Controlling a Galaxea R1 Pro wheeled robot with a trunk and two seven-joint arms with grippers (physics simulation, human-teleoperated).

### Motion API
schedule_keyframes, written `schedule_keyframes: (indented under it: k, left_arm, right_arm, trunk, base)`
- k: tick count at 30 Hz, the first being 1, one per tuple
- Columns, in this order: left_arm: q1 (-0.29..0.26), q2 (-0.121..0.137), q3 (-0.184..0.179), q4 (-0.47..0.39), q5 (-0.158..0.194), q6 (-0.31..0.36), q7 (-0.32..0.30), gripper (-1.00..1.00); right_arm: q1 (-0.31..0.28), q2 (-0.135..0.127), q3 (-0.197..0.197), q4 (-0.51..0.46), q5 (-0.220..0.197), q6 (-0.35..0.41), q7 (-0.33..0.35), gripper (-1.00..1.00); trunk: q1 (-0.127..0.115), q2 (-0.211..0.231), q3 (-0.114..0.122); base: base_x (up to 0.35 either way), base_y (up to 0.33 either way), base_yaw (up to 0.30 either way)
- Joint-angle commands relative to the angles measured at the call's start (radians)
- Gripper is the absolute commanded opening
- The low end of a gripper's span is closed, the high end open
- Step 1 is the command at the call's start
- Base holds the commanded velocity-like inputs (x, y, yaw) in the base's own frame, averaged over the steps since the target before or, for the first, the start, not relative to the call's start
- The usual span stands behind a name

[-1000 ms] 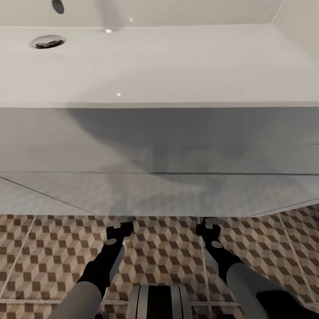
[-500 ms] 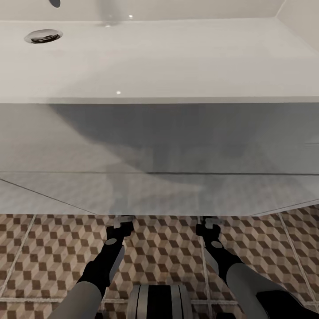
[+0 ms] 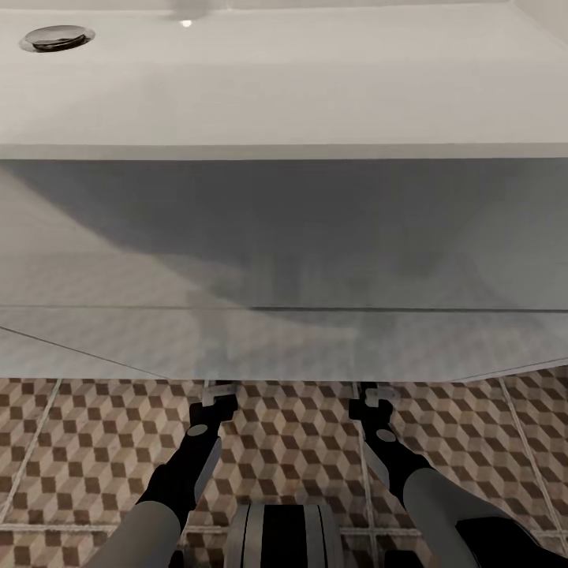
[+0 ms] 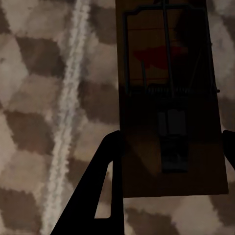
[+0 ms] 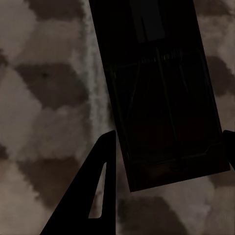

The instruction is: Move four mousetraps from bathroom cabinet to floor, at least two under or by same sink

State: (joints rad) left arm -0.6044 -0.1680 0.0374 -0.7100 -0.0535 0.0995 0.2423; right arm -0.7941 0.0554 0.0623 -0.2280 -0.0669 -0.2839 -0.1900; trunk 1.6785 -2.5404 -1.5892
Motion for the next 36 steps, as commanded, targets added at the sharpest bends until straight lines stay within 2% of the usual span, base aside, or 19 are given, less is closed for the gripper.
schedule_keyframes:
  k: [1, 30, 36]
  left_arm:
    - [0.000, -0.001, 0.002, -0.002, -0.007, 0.006, 0.003, -1.00]
    - [-0.001, 0.007, -0.008, 0.021, -0.010, -0.005, 0.000, -1.00]
    - [-0.040, 0.008, -0.008, 0.072, -0.009, -0.008, -0.002, -1.00]
  right_arm:
    - [-0.001, 0.000, 0.007, 0.001, -0.009, -0.004, -0.003, -1.00]
    - [-0.001, 0.000, 0.008, 0.001, -0.010, -0.003, -0.003, -1.00]
    - [-0.001, 0.000, 0.008, 0.001, -0.010, -0.003, -0.003, -1.00]
  trunk:
    - [0.000, 0.000, -0.001]
    - [0.000, 0.000, -0.001]
    - [0.000, 0.000, -0.001]
  base:
    - [0.000, 0.000, 0.000]
    - [0.000, 0.000, 0.000]
    - [0.000, 0.000, 0.000]
